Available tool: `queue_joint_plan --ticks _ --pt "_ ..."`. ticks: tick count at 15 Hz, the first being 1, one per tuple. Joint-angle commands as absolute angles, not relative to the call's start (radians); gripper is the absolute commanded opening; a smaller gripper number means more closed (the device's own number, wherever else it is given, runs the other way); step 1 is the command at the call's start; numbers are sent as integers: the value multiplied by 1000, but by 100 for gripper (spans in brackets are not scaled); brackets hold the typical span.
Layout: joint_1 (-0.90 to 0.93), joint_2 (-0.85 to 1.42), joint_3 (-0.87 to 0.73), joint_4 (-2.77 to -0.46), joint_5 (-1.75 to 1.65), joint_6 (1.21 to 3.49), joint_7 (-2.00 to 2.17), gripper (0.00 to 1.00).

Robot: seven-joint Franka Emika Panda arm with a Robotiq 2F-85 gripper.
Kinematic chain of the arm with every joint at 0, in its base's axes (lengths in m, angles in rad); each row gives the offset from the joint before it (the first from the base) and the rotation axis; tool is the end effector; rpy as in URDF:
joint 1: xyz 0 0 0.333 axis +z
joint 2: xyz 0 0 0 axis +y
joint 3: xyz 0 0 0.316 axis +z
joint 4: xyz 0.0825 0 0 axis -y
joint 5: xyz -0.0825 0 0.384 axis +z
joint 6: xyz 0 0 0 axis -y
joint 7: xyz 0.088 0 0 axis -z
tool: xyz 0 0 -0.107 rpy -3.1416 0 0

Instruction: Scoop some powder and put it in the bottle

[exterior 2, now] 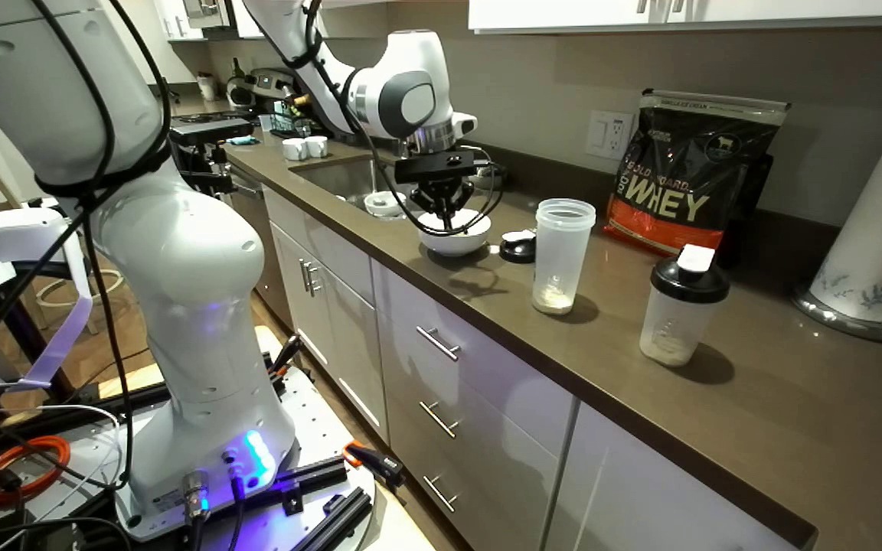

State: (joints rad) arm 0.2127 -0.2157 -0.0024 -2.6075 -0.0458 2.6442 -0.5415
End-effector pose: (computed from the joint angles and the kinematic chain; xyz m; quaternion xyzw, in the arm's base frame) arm 0.4368 0.0945 0.3529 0.9157 0.3814 0.1220 0.0337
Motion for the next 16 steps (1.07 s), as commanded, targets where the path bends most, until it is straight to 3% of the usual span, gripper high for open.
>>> queue_joint_plan --ticks 1,16 --pt "199 -223 -2 -2605 -49 2661 -570 2" --pt "176 -221 7 -2578 -105 2673 -543 3"
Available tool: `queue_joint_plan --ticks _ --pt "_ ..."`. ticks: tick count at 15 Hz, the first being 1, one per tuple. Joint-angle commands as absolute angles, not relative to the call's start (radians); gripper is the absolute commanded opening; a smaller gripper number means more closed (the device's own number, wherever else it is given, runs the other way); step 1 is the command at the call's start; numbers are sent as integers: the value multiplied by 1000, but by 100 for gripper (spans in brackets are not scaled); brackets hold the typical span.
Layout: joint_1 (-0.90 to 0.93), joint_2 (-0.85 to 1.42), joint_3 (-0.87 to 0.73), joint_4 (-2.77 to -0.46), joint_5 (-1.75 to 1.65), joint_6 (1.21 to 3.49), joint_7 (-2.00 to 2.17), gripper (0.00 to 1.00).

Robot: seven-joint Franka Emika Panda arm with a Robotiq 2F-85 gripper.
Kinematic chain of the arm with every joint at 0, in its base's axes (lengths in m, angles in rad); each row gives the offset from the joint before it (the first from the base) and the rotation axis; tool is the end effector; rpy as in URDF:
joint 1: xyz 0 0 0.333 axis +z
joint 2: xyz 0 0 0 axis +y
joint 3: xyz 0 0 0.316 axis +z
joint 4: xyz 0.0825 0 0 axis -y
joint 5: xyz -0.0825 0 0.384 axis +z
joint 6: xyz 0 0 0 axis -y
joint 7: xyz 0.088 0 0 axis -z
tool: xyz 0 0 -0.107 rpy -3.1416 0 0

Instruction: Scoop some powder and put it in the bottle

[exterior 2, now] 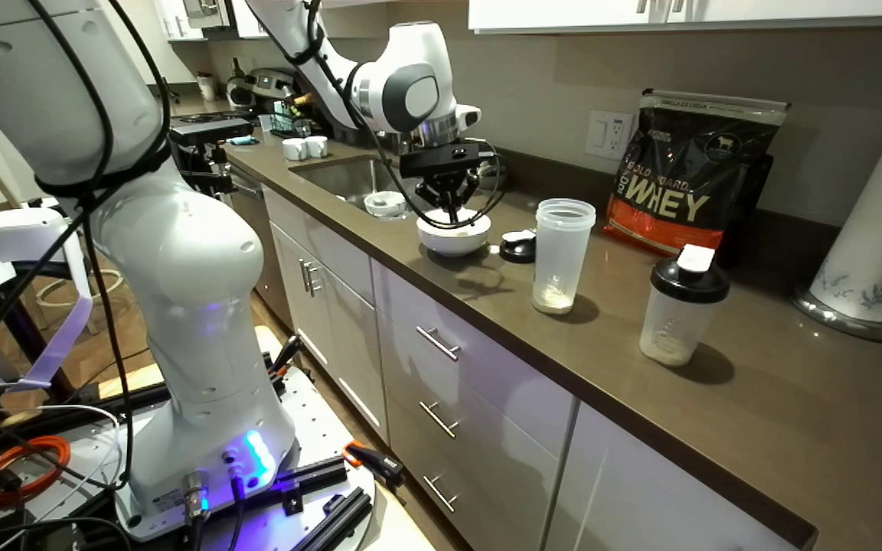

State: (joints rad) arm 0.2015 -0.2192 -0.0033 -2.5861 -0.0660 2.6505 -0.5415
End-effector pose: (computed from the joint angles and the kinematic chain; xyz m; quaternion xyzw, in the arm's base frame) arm 0.4445 0.0911 0.3645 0.9129 0.3824 0.1359 0.0430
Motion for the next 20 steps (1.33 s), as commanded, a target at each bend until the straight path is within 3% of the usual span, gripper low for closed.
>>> queue_joint_plan --ticks 1,14,20 --pt "169 -216 11 -2575 -123 2687 -532 3" --pt "125 -108 46 -2584 -261 2928 -403 3" --pt "124 -95 56 -2574 -292 2872 -410 3"
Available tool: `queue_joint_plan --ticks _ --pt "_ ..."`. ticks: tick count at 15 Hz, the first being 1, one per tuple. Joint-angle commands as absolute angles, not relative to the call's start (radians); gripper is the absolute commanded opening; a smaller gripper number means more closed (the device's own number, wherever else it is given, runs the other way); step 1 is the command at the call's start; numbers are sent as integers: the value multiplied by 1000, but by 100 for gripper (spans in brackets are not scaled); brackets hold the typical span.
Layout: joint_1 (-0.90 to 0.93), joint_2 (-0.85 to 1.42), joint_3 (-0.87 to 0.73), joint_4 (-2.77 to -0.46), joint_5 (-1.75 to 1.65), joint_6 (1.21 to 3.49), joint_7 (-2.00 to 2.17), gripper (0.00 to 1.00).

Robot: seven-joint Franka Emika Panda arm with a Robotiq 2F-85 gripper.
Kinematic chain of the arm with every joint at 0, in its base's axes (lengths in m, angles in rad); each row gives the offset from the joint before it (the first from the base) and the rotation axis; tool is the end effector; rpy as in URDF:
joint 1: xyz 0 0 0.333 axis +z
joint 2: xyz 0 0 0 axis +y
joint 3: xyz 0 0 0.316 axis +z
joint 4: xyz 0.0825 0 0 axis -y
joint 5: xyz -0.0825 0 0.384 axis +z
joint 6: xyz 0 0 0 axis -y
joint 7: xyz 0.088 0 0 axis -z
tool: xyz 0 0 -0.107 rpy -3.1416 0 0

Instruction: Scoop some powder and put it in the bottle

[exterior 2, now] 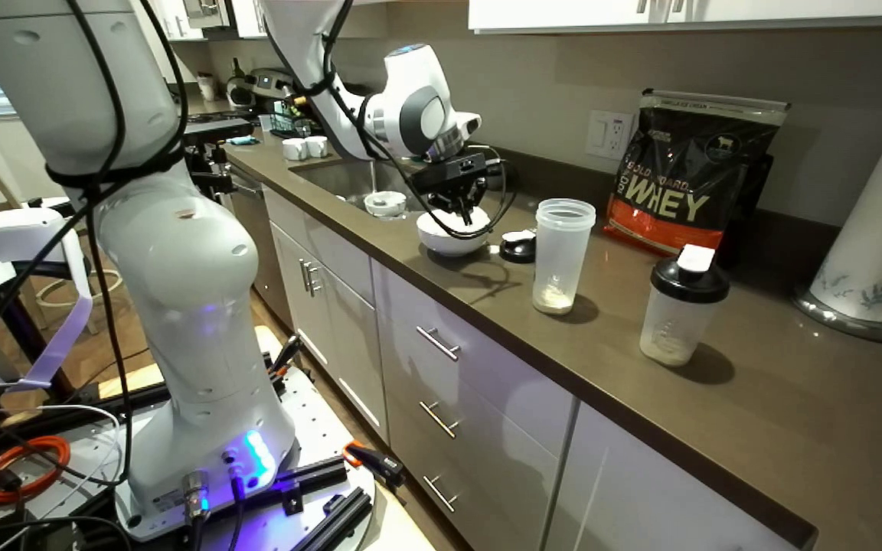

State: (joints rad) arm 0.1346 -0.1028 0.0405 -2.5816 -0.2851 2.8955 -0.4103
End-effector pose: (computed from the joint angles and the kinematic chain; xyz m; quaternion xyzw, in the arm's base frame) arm 0.4627 0.0987 0.3401 0.8902 0.4019 0.1955 0.0879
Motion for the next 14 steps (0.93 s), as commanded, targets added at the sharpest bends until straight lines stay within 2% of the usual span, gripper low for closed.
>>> queue_joint_plan --ticks 1,7,14 --pt "134 -93 54 -2573 -266 2856 -431 3" --pt "199 -92 45 -2555 -13 2696 -624 3" --pt "180 -98 50 -2532 6 2659 -637 3"
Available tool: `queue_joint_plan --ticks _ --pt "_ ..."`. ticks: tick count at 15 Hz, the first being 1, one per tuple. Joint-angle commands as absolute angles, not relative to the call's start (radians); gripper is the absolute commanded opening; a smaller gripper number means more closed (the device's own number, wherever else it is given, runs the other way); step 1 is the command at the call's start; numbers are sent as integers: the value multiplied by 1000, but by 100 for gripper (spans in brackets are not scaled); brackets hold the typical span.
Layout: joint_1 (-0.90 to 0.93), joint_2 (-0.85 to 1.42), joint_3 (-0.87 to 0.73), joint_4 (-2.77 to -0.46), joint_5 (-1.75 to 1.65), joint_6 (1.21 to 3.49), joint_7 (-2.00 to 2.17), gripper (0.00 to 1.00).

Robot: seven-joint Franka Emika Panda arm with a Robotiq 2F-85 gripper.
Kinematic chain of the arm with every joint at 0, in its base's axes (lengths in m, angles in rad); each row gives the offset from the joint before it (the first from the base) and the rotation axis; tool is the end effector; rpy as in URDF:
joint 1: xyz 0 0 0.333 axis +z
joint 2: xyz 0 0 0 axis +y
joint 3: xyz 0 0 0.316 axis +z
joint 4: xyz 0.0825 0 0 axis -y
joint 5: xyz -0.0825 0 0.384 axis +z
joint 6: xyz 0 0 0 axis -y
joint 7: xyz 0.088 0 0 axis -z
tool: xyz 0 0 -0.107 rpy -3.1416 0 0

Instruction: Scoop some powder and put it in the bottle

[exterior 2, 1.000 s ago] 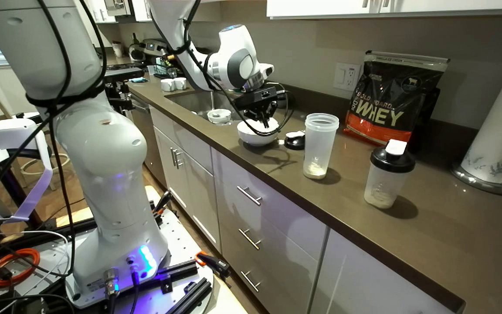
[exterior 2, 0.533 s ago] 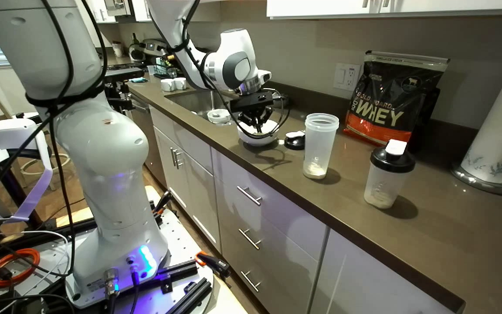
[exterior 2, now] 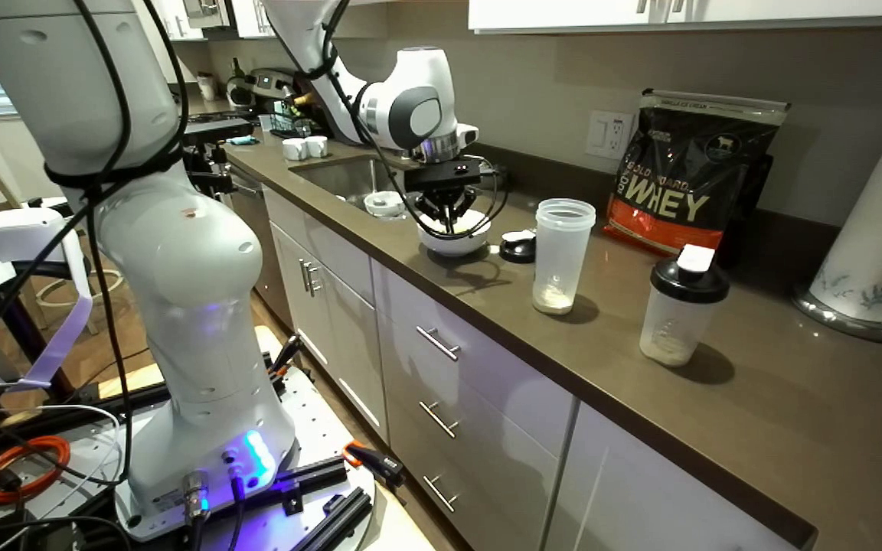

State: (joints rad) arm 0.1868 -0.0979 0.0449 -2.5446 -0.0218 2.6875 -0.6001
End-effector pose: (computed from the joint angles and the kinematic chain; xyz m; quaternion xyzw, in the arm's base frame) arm 0.4587 0.1088 0.3304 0.9043 0.4096 0.1165 0.0300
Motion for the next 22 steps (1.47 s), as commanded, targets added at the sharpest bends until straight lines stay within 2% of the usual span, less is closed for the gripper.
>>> queue_joint_plan --ticks 1,9,22 --pt "179 -96 49 -2531 7 2658 -638 3" --pt "175 -82 33 -2486 82 2577 -697 3" --pt "143 -45 34 -2433 32 2574 -664 3"
